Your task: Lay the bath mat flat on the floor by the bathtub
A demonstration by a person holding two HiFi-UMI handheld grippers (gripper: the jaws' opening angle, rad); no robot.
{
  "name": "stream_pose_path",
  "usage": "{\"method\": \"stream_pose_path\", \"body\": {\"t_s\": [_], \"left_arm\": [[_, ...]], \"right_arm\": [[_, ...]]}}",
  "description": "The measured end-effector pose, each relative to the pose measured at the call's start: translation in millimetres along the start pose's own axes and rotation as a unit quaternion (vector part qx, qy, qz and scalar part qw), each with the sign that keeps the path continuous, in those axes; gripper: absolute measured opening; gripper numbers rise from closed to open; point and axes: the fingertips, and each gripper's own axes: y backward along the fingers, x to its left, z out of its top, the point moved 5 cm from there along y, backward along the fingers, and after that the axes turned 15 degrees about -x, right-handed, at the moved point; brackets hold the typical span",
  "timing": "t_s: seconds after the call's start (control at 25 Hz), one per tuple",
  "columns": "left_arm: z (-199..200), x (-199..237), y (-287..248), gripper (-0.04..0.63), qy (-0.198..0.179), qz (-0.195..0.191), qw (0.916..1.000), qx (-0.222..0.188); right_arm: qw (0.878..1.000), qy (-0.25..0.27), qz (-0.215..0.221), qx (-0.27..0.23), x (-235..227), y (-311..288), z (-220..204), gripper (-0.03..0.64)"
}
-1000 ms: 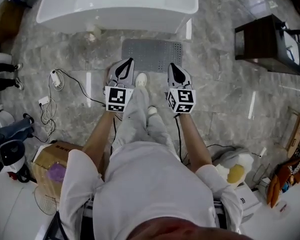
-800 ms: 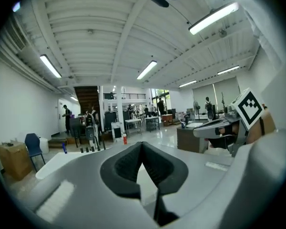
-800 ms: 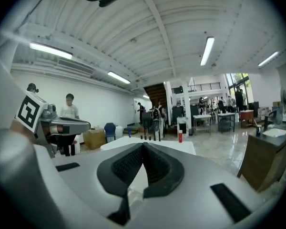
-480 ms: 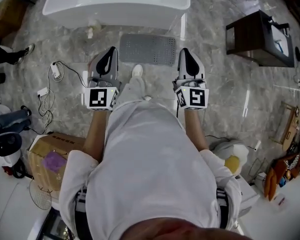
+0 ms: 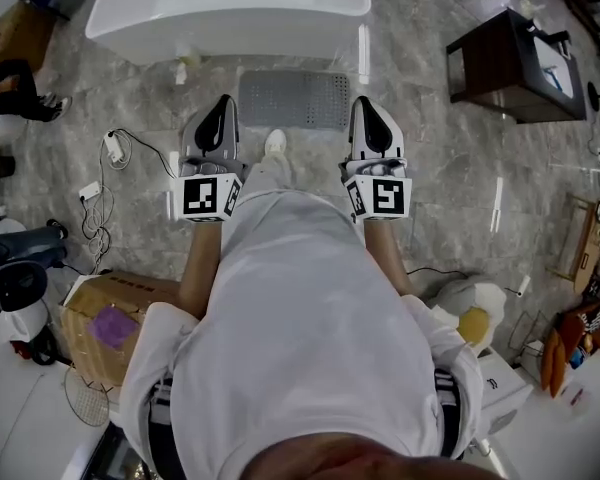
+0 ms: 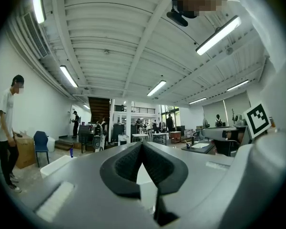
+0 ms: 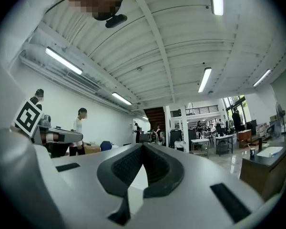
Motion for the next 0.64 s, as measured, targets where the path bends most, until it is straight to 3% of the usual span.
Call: {"method": "stream_pose_path", "body": {"t_s": [0.64], "left_arm": [[-8,-14,-6,-0.005,-0.006,-0.019,0.9996,0.02]], "right_arm": [[1.0,0.003,0.004,-0.001,-7,-1,1,0.0]]}}
